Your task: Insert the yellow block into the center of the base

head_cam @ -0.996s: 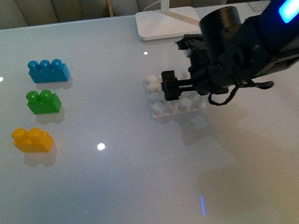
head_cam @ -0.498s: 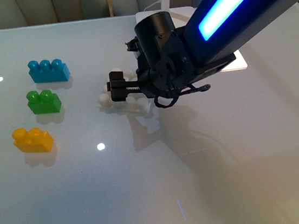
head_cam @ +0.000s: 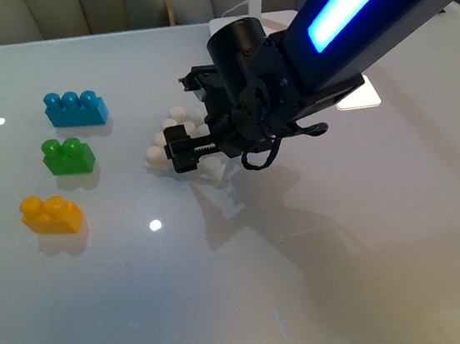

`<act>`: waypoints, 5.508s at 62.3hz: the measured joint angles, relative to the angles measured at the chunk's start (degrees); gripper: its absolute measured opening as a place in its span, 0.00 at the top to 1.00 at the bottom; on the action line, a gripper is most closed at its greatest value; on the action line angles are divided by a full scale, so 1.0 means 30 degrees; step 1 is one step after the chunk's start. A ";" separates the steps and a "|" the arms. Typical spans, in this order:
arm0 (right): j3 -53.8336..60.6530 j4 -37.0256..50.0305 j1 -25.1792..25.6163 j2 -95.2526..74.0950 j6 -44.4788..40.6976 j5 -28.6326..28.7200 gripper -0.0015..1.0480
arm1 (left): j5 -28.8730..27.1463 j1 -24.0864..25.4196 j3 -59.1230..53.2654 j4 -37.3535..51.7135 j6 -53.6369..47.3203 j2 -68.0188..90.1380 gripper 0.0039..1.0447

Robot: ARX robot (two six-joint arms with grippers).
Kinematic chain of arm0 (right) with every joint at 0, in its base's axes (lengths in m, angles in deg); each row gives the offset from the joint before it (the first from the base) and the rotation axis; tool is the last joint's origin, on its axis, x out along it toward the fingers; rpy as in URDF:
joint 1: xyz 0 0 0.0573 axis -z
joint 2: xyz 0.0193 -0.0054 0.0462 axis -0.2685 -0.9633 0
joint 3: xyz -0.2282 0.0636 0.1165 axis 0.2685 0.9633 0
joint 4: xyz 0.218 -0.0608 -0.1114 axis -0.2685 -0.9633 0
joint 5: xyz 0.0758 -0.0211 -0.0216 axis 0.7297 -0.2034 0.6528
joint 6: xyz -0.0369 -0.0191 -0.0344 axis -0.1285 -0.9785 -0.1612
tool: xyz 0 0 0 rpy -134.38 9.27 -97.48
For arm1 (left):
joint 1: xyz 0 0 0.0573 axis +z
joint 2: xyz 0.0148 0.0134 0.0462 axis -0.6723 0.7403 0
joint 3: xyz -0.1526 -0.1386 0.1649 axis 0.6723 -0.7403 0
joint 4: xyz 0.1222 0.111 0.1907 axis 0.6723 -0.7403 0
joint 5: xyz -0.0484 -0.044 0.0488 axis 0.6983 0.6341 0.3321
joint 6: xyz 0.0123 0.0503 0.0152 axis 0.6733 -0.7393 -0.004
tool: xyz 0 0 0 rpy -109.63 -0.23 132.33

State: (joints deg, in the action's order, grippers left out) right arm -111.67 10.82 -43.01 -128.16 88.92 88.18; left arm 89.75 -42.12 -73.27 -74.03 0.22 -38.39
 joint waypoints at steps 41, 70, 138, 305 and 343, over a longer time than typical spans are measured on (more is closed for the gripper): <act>-0.0838 -0.3781 0.0452 -0.0226 -0.9369 0.0000 0.13 | 0.0000 0.0000 0.0000 0.0000 0.0000 0.0000 0.07; -0.0277 -0.3279 0.0692 0.0277 -1.0571 0.0459 0.11 | 0.0000 0.0000 0.0000 0.0000 0.0000 0.0000 0.07; 1.7201 0.9296 0.5508 1.6735 -0.0175 0.5217 0.09 | 0.0000 0.0000 0.0000 0.0000 0.0000 0.0000 0.07; 3.2370 -0.0481 0.9122 5.1327 -0.0991 -0.3519 0.59 | 0.0000 0.0000 0.0000 0.0000 0.0000 0.0000 0.07; 3.2370 -0.0481 0.9114 5.1342 -0.0991 -0.3483 0.08 | 0.3424 -0.0750 0.4510 -0.4452 0.0634 1.1570 0.07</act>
State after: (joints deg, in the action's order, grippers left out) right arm -14.56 9.37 -15.67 25.87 85.95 77.73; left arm 100.02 -44.38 -59.74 -87.38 2.12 -3.68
